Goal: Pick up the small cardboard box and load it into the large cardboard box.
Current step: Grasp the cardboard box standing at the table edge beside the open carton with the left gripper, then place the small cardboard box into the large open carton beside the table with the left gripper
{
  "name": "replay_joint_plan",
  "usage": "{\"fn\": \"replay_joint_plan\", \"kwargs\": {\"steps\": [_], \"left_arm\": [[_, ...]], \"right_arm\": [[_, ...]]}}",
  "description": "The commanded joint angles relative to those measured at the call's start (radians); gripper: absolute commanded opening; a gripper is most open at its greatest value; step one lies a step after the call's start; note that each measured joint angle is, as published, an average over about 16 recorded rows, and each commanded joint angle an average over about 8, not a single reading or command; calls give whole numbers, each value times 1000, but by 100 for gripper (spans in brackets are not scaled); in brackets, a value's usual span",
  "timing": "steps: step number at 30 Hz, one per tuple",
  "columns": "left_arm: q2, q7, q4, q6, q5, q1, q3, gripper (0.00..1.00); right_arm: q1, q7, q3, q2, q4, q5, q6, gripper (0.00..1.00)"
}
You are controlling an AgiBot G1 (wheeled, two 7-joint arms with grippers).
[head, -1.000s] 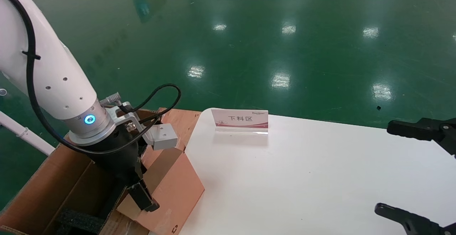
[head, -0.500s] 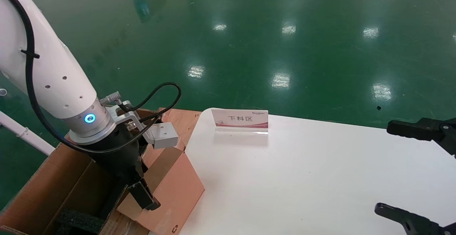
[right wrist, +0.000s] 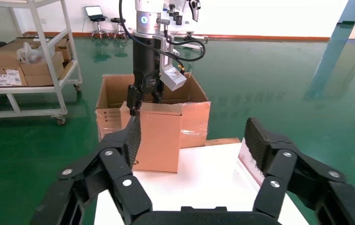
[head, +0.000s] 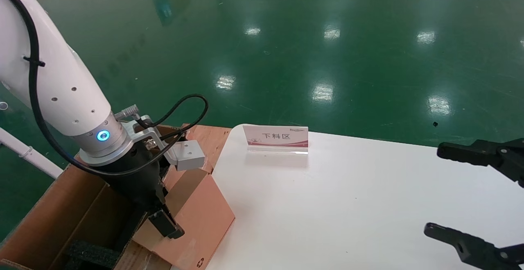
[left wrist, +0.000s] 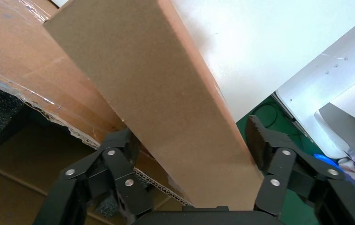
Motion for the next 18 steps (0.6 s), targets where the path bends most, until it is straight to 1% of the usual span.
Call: {"fn": "replay_joint_plan", "kwargs": {"steps": [1, 12, 18], "left_arm": [[0, 0, 0, 0, 0, 0, 0, 0], [0, 2, 4, 0, 1, 1, -1, 0], [5, 20, 23, -5, -8, -11, -8, 0]], "right_arm": [[0, 0, 0, 0, 0, 0, 0, 0], [0, 0, 0, 0, 0, 0, 0, 0], [0, 0, 0, 0, 0, 0, 0, 0]]}}
